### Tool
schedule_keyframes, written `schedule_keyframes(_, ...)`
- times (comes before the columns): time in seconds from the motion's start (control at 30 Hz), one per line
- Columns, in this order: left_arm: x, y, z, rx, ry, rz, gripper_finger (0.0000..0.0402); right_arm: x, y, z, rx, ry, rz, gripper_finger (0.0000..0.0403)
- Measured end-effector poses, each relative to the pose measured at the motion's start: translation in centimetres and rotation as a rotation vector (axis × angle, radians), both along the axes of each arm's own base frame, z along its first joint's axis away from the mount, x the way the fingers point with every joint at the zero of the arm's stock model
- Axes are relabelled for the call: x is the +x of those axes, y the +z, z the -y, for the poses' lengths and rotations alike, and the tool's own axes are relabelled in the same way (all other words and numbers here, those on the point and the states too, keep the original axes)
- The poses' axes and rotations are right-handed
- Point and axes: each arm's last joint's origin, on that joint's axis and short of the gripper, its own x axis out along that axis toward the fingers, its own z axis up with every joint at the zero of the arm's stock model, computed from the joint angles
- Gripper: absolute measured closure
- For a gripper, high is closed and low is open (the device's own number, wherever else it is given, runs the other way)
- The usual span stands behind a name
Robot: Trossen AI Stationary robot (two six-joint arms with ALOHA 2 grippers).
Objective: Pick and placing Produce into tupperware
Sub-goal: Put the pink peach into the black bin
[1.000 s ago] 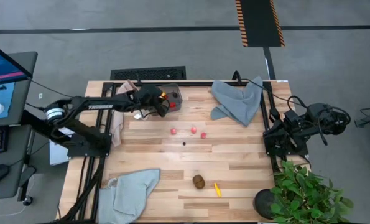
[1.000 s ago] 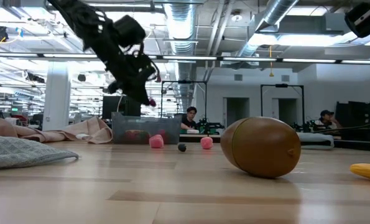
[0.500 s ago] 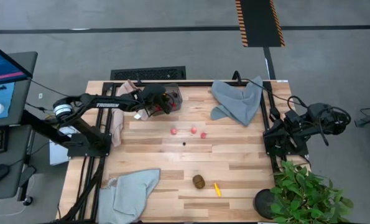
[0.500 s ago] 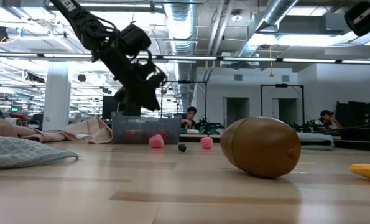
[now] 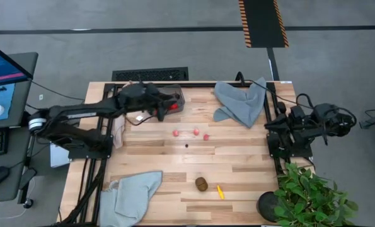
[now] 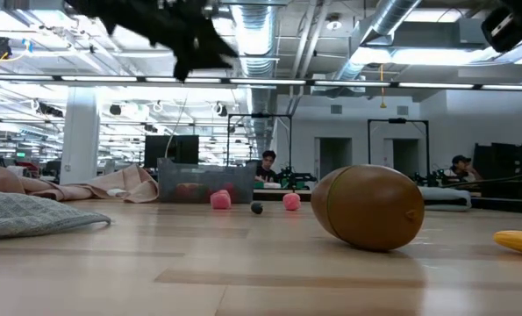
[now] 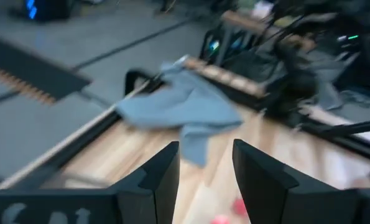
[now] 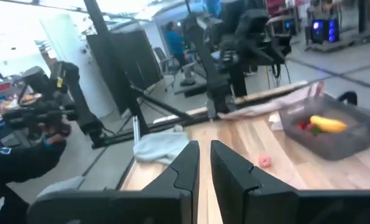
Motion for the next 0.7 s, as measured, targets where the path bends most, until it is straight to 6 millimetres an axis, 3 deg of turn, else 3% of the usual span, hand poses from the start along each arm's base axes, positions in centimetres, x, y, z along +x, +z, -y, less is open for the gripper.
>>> schedule_keyframes(0.27, -2.4, 3.7, 4.5, 0.122, -0.153, 0.131, 0.0262, 1.1, 0.7, -0.2, -0.103, -0.013, 0.088, 0.0339)
schedule_keyframes(0.5, -3.5, 4.7, 7.5, 0.214, -0.293, 0.154, 0.0262, 3.7, 0.4, 0.4, -0.18, -0.458, 0.013, 0.0339)
schedule_keyframes(0.7, -4.1, 4.9, 9.4, 0.242, -0.39, 0.152, 0.0262, 4.7, 2.0, 0.3, -0.188, -0.5, -0.018, 0.0339)
